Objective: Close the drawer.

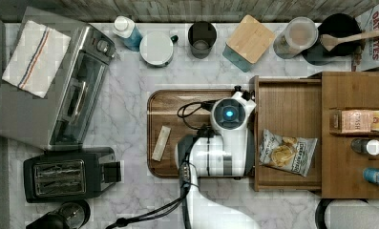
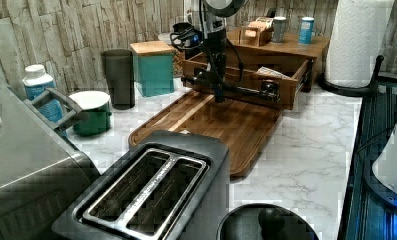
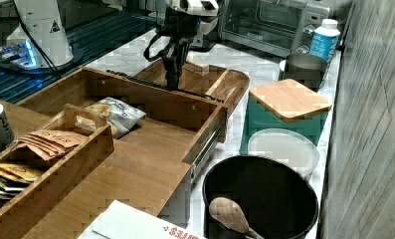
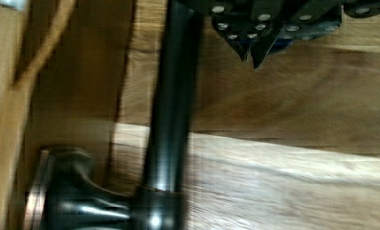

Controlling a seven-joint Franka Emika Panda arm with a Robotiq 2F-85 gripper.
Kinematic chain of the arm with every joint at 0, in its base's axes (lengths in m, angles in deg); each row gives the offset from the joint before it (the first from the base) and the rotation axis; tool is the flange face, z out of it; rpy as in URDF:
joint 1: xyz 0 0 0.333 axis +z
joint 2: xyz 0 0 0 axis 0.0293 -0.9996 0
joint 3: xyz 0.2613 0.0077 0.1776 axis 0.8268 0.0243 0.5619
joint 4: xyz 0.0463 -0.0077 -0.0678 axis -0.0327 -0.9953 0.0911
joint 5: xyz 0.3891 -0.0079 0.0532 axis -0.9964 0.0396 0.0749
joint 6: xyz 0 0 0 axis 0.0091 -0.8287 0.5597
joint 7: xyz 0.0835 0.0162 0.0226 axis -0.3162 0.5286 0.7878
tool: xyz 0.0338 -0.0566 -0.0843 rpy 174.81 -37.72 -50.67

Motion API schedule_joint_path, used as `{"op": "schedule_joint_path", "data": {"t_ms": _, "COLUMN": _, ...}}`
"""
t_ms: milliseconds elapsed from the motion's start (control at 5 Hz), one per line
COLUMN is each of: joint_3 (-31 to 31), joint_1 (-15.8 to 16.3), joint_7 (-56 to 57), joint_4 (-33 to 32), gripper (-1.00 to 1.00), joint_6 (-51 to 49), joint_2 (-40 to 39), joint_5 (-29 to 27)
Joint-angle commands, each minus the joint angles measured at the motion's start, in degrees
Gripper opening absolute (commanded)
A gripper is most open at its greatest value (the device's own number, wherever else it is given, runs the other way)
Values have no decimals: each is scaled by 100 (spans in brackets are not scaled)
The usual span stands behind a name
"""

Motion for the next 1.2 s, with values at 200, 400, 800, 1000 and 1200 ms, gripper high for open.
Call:
{"op": "schedule_joint_path", "data": {"t_ms": 200, "joint_3": -834, "joint_1": -964, "joint_7": 960, "joint_4": 866, "gripper": -100, "joint_6": -123, "joint_2": 29, "joint_5": -300}}
{"op": "schedule_joint_path", "data": {"t_ms": 400, "joint_3": -1098, "joint_1": -1420, "joint_7": 1402, "joint_4": 1486, "gripper": -100, "joint_6": -253, "joint_2": -275, "joint_5": -433}}
{"op": "schedule_joint_path", "data": {"t_ms": 800, "joint_3": -1365, "joint_1": -2270, "joint_7": 2421, "joint_4": 3024, "gripper": -100, "joint_6": -444, "joint_2": -1103, "joint_5": -863}}
{"op": "schedule_joint_path", "data": {"t_ms": 1000, "joint_3": -1698, "joint_1": -1948, "joint_7": 1638, "joint_4": 2940, "gripper": -100, "joint_6": -529, "joint_2": -877, "joint_5": -242}}
{"op": "schedule_joint_path", "data": {"t_ms": 1200, "joint_3": -1776, "joint_1": -1878, "joint_7": 1660, "joint_4": 2939, "gripper": -100, "joint_6": -524, "joint_2": -886, "joint_5": -281}}
